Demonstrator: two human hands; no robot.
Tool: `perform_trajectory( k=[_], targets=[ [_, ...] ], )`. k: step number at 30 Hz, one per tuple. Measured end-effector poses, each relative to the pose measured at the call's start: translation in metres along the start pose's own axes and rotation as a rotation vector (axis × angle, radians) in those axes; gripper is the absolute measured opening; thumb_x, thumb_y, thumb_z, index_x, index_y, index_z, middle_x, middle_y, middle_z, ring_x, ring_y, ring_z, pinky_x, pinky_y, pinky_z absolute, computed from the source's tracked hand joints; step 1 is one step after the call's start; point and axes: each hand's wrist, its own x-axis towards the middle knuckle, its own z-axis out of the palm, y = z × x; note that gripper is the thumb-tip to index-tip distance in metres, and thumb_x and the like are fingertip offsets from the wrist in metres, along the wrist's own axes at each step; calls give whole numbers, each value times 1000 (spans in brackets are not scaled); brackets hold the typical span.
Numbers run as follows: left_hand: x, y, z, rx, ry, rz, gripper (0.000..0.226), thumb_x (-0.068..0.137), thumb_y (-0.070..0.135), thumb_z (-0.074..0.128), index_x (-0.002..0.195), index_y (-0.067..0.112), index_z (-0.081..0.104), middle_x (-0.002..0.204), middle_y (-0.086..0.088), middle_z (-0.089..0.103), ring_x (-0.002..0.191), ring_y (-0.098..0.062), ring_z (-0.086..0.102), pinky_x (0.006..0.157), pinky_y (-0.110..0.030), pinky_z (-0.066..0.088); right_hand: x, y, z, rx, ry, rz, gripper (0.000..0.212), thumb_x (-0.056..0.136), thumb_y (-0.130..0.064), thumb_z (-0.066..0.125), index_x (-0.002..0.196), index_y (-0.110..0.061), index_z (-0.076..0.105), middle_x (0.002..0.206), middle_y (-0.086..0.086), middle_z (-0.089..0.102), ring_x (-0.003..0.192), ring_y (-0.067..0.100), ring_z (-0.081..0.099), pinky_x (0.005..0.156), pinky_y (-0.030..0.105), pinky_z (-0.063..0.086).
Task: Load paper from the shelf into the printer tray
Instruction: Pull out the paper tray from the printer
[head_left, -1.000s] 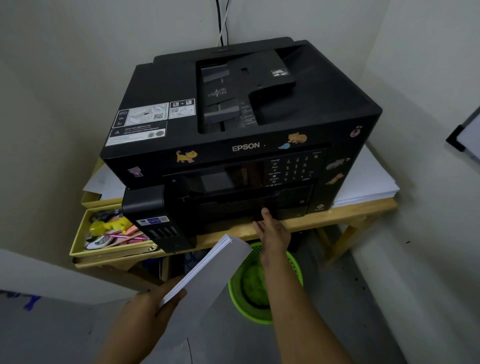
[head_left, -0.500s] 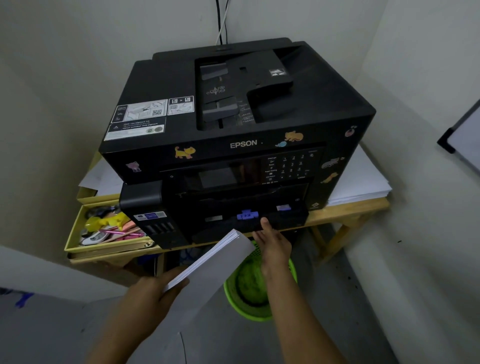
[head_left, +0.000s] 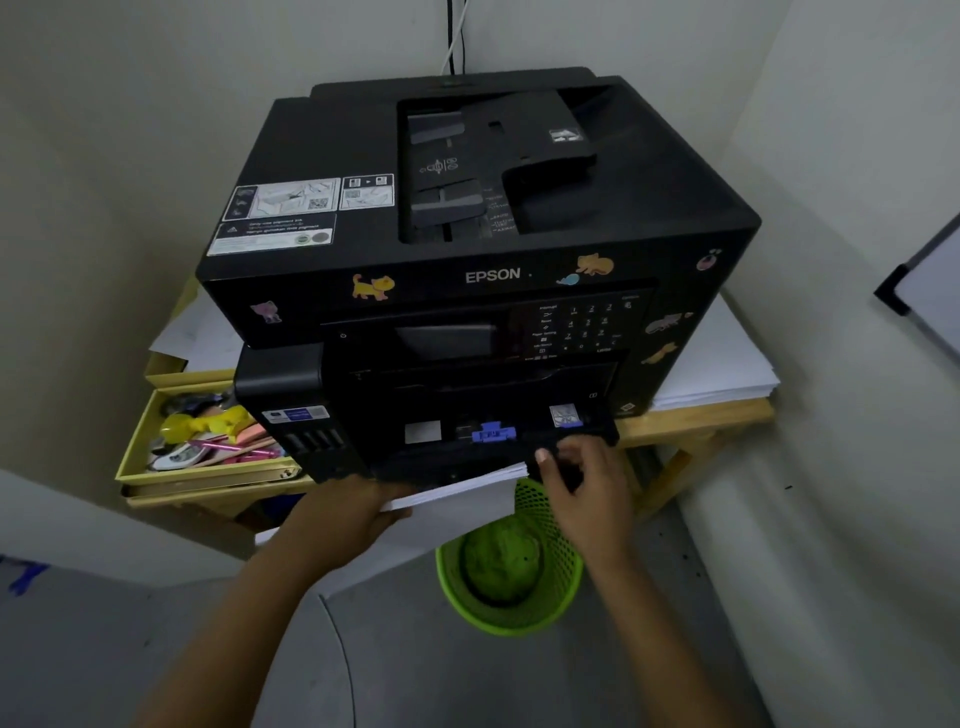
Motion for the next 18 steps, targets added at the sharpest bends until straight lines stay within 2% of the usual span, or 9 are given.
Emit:
perform_trajectory(
  k=[2, 4, 6, 8, 11, 12, 14, 16, 18],
  targets=[
    [9, 0, 3, 4, 11, 18, 35, 103, 46, 48, 138, 44, 56, 120, 1, 74, 105, -22, 70, 81, -34, 53, 9, 7, -7, -109, -69, -223, 41, 95, -47, 71, 124, -20, 65, 126, -3, 62, 120, 14, 55, 96, 28, 49],
    [17, -3, 5, 27, 5, 26, 35, 103, 47, 48, 138, 45, 55, 117, -3, 75, 103, -26, 70, 80, -36, 53, 21, 12, -17, -124, -171, -281, 57, 91, -45, 70, 141, -19, 59, 144, -4, 55, 135, 15, 48, 113, 33, 43],
    [22, -5, 7, 58, 3, 21, 37, 103, 47, 48, 140, 44, 54, 117, -5, 74, 105, -29, 69, 80, -37, 52, 34, 18, -25, -113, -270, -303, 71, 85, -46, 69, 149, -21, 53, 153, -8, 50, 143, 15, 43, 119, 42, 41],
    [26, -6, 8, 81, 9, 30, 39, 103, 48, 48, 141, 45, 51, 120, -4, 74, 107, -28, 69, 80, -36, 53, 44, 18, -27, -187, -399, -311, 83, 83, -61, 67, 156, -27, 45, 160, -11, 43, 149, 13, 37, 122, 45, 37],
    [30, -5, 10, 61, 22, 60, 41, 102, 48, 49, 143, 47, 45, 116, -4, 74, 102, -28, 70, 78, -37, 55, 54, 12, -20, -315, -582, -306, 106, 76, -90, 61, 162, -34, 34, 166, -13, 36, 153, 11, 29, 127, 40, 28],
    [32, -4, 11, 57, 17, 67, 41, 102, 48, 48, 142, 47, 42, 111, -4, 74, 98, -28, 71, 77, -38, 56, 56, 11, -16, -340, -610, -318, 105, 78, -88, 61, 162, -33, 34, 165, -12, 38, 153, 12, 31, 127, 39, 29],
    [34, 0, 15, 46, 0, 57, 41, 101, 50, 48, 140, 41, 36, 99, -5, 74, 88, -28, 71, 73, -40, 58, 57, 12, -7, -348, -582, -373, 86, 89, -72, 63, 160, -29, 40, 157, -7, 48, 147, 16, 41, 123, 38, 34],
    [35, 4, 18, 3, 1, 10, 50, 101, 51, 50, 144, 37, 29, 88, -6, 70, 75, -27, 67, 68, -39, 56, 57, 12, -4, -308, -538, -369, 70, 95, -59, 66, 155, -27, 48, 148, -6, 55, 138, 17, 47, 114, 30, 36],
    [35, 5, 19, -41, 3, -29, 72, 101, 52, 50, 156, 43, 4, 75, -5, 60, 63, -25, 56, 65, -38, 53, 58, 10, -3, -261, -534, -329, 64, 95, -51, 70, 151, -26, 53, 142, -5, 57, 135, 17, 47, 108, 28, 35]
  ],
)
